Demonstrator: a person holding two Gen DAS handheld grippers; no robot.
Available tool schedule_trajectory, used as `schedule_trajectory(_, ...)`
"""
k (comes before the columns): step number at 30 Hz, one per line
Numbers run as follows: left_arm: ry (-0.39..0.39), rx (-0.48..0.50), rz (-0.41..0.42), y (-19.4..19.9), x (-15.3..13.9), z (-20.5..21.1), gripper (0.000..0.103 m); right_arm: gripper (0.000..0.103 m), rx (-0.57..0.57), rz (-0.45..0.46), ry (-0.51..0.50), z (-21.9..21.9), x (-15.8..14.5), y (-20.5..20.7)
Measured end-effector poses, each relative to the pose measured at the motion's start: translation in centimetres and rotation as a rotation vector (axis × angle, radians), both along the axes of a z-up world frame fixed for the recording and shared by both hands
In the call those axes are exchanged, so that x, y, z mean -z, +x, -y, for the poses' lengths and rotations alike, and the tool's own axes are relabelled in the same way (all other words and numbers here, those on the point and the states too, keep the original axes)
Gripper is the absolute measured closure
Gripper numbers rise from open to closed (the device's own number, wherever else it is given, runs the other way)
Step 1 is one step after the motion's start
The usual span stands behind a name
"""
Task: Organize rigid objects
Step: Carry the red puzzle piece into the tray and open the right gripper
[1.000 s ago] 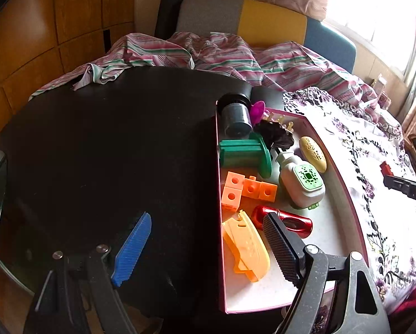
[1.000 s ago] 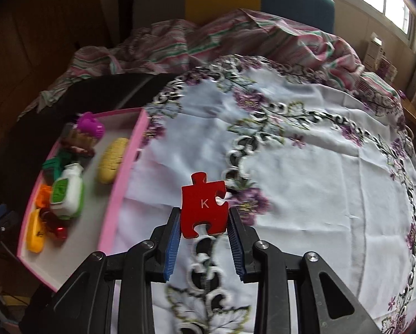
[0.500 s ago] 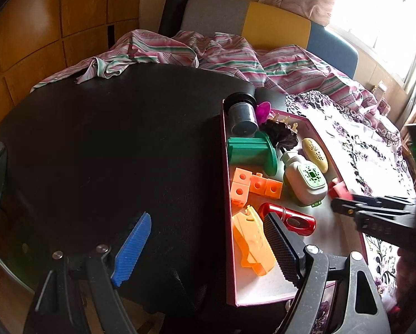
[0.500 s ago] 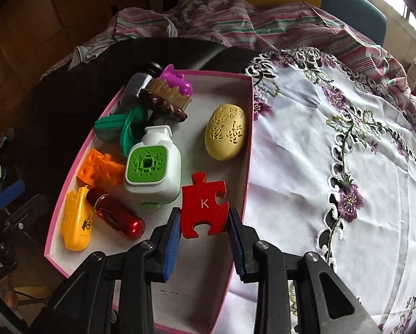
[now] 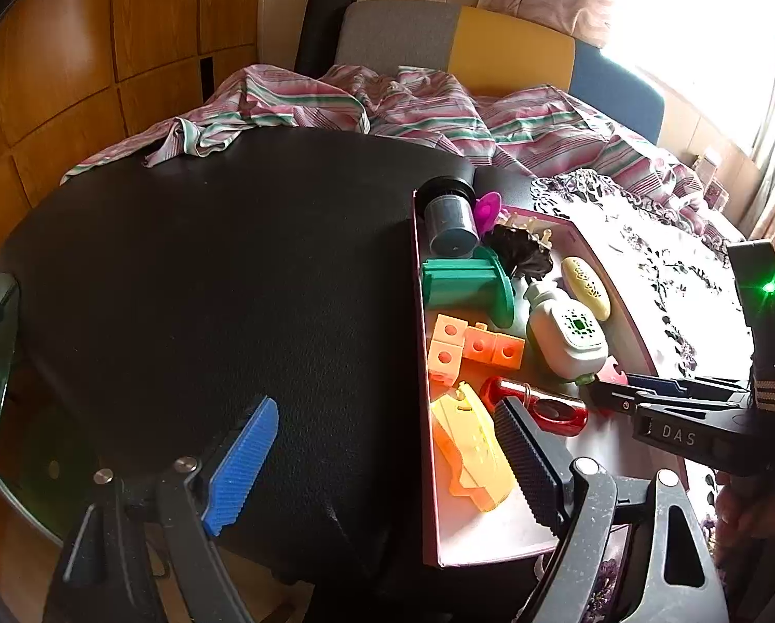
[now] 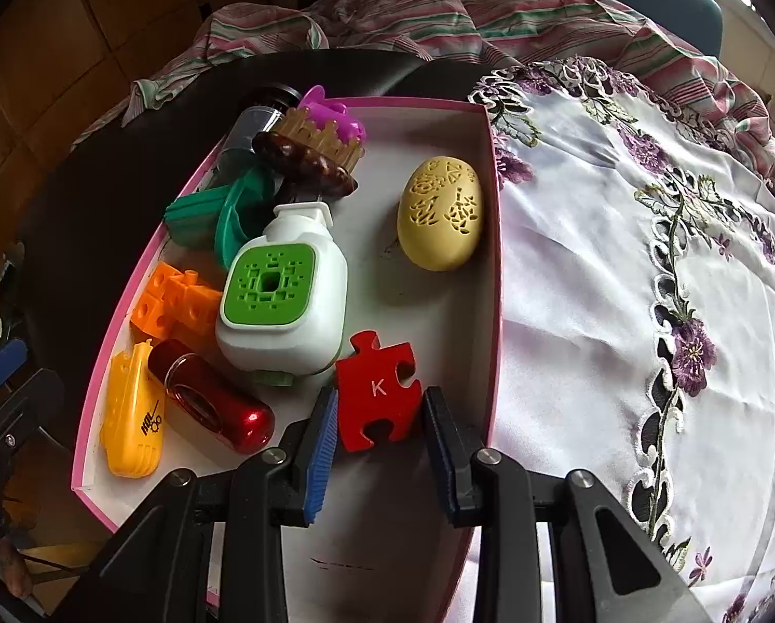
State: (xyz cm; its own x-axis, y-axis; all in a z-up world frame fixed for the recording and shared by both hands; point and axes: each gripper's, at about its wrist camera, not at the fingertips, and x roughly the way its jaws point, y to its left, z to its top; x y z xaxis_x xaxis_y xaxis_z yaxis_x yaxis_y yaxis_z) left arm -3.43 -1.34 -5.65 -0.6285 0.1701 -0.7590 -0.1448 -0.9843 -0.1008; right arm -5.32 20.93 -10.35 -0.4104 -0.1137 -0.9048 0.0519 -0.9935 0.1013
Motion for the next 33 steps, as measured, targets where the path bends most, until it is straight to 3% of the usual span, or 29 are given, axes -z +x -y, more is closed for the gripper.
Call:
schedule_trajectory(8,-0.036,0.000,-0.011,0.5,-0.3,-0.6,0.011,0.066,0.034,-0.050,-0.057,-0.5,-1.1,1.5)
schedule_trajectory(17,-0.063,-0.018,-0.039,1.4,-0.7,-1.3,0.002,0.060,0.094,-0.194,0.011,-0.1,-3.7,3.8)
schedule_trajectory(23,-0.027,-0.048,-0.085,2.5,-1.8,-1.1,0.000,0.059,0.131,-0.300,0.080,0.9,-4.6,5.9)
schedule_trajectory(33,-0.071,-0.100,-0.112,3.5,-2.7,-1.4,0.000,0.059,0.133,-0.294,0.057,1.5,-4.1,7.2)
